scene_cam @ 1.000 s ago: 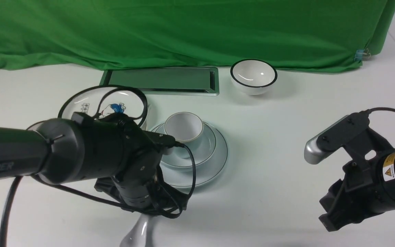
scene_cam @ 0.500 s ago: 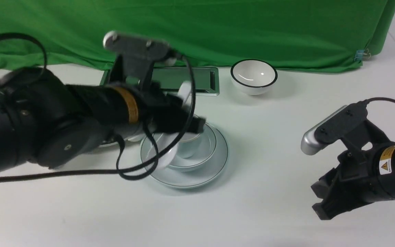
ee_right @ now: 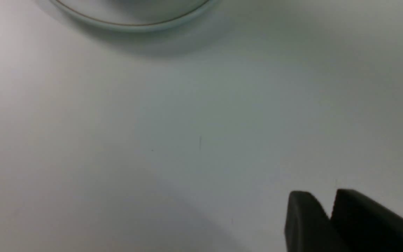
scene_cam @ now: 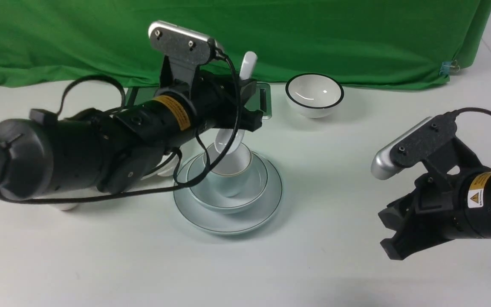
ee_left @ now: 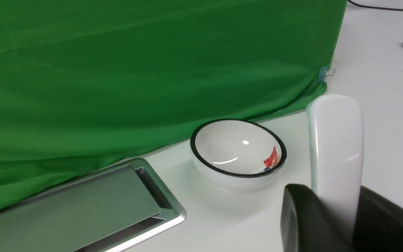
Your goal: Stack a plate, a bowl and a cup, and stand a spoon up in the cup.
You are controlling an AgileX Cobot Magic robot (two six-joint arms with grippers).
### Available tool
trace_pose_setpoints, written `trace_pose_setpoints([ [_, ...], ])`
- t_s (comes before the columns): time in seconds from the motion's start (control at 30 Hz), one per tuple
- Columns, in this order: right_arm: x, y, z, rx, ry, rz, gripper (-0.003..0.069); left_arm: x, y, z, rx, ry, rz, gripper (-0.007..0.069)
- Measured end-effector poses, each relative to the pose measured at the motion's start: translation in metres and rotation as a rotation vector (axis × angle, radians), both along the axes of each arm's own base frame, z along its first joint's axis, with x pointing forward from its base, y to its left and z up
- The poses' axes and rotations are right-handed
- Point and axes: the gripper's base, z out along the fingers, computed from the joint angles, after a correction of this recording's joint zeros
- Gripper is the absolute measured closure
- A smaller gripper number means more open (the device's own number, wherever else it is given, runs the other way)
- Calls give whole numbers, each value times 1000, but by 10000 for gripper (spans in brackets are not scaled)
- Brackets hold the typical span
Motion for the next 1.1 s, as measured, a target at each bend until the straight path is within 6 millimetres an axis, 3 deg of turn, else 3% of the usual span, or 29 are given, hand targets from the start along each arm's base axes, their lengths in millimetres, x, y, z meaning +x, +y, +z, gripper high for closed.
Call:
trace_pose_setpoints([
  [0.17, 4, 2, 3, 18, -65, 14, 508, 8, -4, -27, 14, 39, -7, 550],
  [0.37, 4, 2, 3, 16, -72, 17, 546, 10, -5, -36, 51, 47, -11, 539],
  [0.43, -1, -2, 6, -11, -65, 28, 617, 10, -5, -35, 63, 34, -11, 501],
  [0.5, -9, -7, 15, -31, -79, 38, 643, 10, -5, -35, 68, 35, -9, 424],
  [0.63, -34, -23, 41, -38, -134, 37, 646, 7, -2, -29, 93, 58, 1, 290],
  [0.77, -71, -44, 66, 1, -168, -3, 647, -3, 5, -7, 149, 78, 19, 252],
  [0.87, -105, -62, 74, 60, -218, -40, 647, -21, 16, 32, 166, 61, 43, 305],
  [0.97, -137, -79, 67, 141, -313, -63, 647, -45, 30, 74, 157, 33, 72, 410],
  [1.1, -161, -90, 37, 316, -551, -72, 647, -90, 54, 123, 150, 12, 115, 603],
])
